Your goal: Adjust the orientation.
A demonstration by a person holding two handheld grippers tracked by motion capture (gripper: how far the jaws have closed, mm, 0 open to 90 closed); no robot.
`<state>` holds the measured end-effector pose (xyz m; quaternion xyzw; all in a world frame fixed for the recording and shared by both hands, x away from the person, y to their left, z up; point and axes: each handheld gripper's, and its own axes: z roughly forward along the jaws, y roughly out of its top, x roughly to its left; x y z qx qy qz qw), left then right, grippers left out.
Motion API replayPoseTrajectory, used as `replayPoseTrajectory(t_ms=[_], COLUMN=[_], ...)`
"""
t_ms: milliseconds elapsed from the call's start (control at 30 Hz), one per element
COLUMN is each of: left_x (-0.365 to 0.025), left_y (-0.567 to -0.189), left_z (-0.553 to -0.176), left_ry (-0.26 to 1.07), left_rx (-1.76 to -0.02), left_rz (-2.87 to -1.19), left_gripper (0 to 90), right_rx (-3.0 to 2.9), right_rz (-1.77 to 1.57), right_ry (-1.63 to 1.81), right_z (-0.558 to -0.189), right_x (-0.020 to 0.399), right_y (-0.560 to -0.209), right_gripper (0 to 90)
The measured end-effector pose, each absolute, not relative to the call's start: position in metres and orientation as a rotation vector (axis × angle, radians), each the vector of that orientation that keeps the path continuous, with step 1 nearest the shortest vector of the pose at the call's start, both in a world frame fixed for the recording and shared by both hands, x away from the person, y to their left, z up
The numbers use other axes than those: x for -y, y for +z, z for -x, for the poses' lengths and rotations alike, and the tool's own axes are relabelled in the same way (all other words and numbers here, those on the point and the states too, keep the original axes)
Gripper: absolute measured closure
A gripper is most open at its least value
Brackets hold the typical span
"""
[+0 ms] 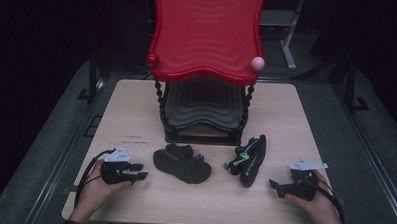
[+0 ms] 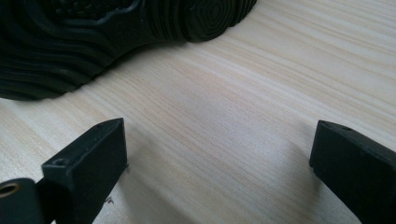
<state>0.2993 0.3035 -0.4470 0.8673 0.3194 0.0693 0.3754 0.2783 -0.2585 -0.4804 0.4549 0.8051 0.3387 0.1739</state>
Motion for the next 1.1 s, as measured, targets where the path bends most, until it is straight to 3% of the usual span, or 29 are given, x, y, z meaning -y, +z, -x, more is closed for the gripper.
replayPoseTrajectory(t_ms=[167, 667, 1100], left_x=[-0.302, -0.285, -0.234], left_y=[-0.437, -0.395, -0.378], left_z=[-0.297, -0.307, -0.337], left_ry=[0.14, 0.124, 0.05], left_rx=[-0.8, -0.741, -0.674], left_rz=[-2.181, -2.125, -2.136], left_gripper=[89.9, 90.0, 90.0], right_rx=[-2.284, -2.284, -2.285], right_rz=[-1.29, -1.29, -1.287], right_ry=[0.961, 0.961, 0.962], right_z=[-0.278, -0.278, -0.278], right_x=[0.258, 0.258, 0.258], right_y=[-0.48, -0.48, -0.48], right_gripper=[3.5, 3.5, 3.5])
